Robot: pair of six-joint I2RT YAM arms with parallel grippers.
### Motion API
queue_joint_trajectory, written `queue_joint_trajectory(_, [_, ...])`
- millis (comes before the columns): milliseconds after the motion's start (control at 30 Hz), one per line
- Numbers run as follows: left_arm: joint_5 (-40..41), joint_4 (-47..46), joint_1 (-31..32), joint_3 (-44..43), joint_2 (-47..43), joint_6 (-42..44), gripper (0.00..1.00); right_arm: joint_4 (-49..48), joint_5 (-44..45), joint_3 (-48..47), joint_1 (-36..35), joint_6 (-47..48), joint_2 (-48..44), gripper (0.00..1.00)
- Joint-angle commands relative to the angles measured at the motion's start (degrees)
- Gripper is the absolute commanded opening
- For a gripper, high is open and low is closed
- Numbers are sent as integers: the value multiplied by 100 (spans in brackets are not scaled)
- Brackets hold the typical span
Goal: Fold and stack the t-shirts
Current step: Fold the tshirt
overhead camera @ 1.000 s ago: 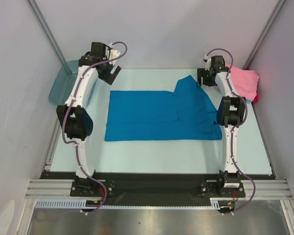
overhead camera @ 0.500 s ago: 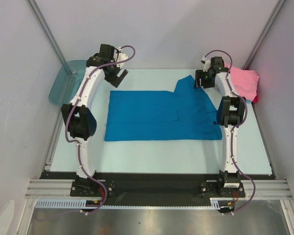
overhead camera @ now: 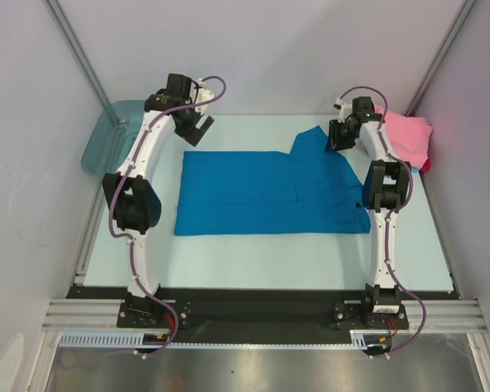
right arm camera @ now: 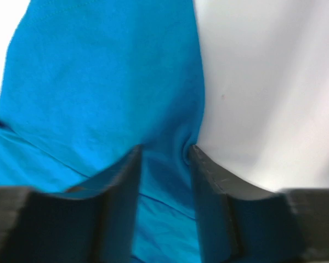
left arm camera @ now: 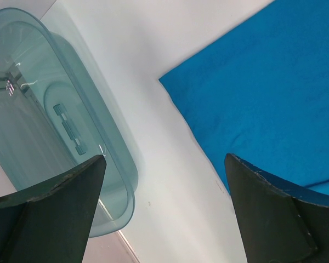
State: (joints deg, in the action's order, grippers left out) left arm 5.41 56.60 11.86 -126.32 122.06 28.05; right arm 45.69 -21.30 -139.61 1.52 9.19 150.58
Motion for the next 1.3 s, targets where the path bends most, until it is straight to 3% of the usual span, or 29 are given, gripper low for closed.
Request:
queue_joint_trajectory(0, [-31,0,97,-174,-68,-10,96,168,-120,22,50,39,85,37])
queue_joint_trajectory(233, [-31,0,220,-226,-16,-10,96,133,135,48,68,21,-81,12])
queue_joint_trajectory(300, [-40,0,255,-235,-7,-10,96,124,187,57,68,56,-152,0])
queue_joint_trajectory(933, [-242,-8,273,-323,134,-98,93,-245,389,558,-582,1067,-1154,0])
queue_joint_trajectory(1267, [-198,-44,256,-332,178,-11,93,220,478,768,-785,1857,-1469,0])
